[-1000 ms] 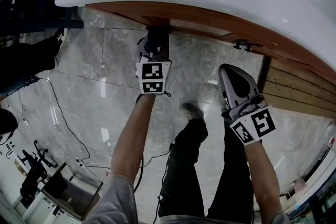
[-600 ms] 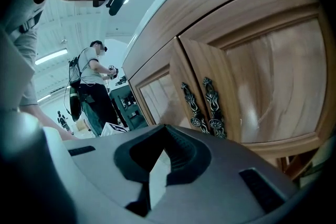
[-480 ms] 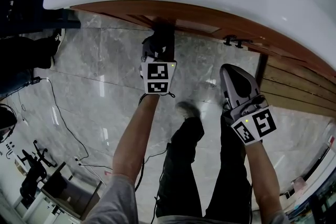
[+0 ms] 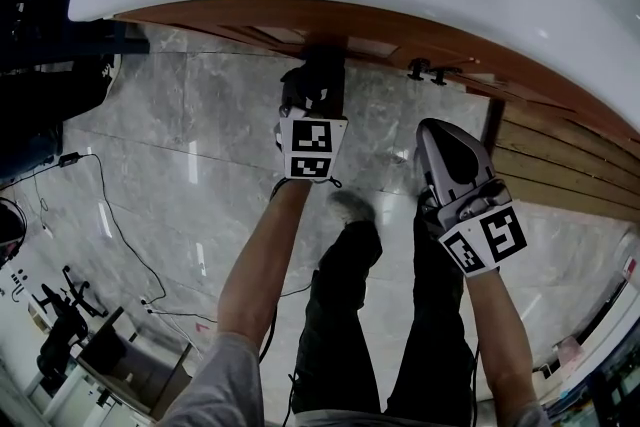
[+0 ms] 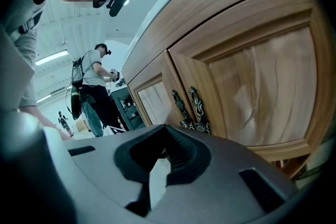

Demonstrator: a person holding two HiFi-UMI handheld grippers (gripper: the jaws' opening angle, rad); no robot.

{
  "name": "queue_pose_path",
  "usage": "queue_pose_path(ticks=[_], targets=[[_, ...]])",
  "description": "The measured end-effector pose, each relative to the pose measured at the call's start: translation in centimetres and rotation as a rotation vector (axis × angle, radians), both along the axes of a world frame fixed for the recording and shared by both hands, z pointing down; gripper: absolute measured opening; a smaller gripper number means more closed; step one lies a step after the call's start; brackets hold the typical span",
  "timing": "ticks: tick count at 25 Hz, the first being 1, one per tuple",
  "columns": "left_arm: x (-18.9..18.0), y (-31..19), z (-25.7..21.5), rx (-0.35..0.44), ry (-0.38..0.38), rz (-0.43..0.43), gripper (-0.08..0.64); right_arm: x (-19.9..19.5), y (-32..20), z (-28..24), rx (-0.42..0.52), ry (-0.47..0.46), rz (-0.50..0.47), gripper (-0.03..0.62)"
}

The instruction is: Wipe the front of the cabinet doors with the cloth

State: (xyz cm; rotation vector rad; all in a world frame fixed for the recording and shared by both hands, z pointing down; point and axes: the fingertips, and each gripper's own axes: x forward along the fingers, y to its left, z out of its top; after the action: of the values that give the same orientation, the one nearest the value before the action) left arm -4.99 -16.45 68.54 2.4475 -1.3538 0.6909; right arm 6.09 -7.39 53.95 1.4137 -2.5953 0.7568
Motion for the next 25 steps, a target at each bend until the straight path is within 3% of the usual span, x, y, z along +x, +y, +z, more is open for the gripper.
queue_pose_path(ticks=[25], targets=[[11.1,3.0,-0.1,-0.039,0.1,0.052,0.097,5.5,1.5,0.6,0.001,-0.02,0.015,0.009]])
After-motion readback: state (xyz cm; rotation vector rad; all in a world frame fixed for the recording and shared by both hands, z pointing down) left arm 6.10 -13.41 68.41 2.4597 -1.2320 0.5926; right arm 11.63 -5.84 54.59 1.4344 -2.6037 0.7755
